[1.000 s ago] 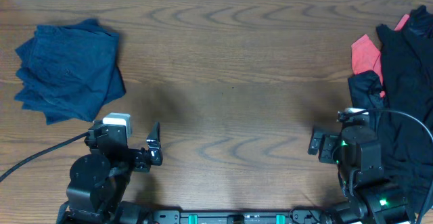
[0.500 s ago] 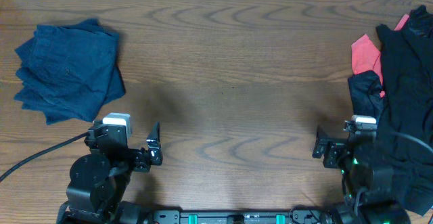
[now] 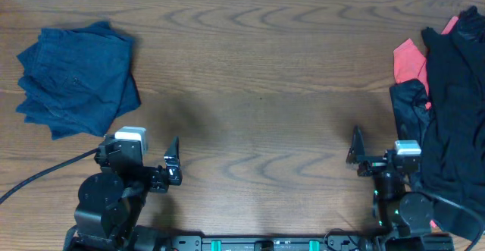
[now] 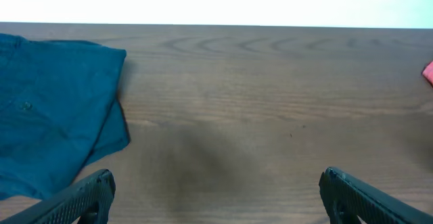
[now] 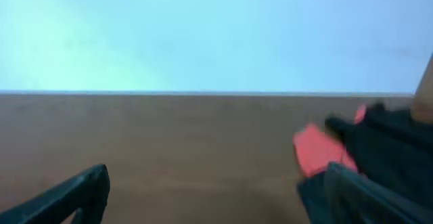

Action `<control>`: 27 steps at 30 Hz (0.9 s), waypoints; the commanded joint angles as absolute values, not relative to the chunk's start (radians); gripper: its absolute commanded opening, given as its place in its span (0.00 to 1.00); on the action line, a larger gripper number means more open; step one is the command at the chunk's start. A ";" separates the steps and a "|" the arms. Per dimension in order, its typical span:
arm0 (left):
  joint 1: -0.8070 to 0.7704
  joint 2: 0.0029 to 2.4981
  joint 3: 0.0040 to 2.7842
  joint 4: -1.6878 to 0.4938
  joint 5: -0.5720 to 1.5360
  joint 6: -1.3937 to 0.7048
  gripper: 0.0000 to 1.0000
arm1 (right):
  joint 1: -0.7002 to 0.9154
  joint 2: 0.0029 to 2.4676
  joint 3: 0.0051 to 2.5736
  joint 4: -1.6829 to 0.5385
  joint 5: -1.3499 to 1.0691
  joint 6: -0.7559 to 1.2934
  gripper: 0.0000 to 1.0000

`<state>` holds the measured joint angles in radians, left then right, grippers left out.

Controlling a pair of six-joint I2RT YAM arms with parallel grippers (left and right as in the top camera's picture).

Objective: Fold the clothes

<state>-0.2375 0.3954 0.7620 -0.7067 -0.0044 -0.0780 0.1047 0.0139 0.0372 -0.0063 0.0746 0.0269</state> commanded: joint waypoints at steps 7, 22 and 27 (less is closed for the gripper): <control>-0.240 0.392 0.756 -0.706 -0.012 -0.083 0.98 | 0.099 0.007 0.006 -0.075 -0.020 -0.073 0.99; -0.240 0.392 0.756 -0.706 -0.012 -0.083 0.98 | 0.099 0.009 0.006 -0.073 -0.019 -0.068 0.99; -0.240 0.392 0.756 -0.706 -0.012 -0.083 0.98 | 0.099 0.009 0.006 -0.073 -0.019 -0.068 0.99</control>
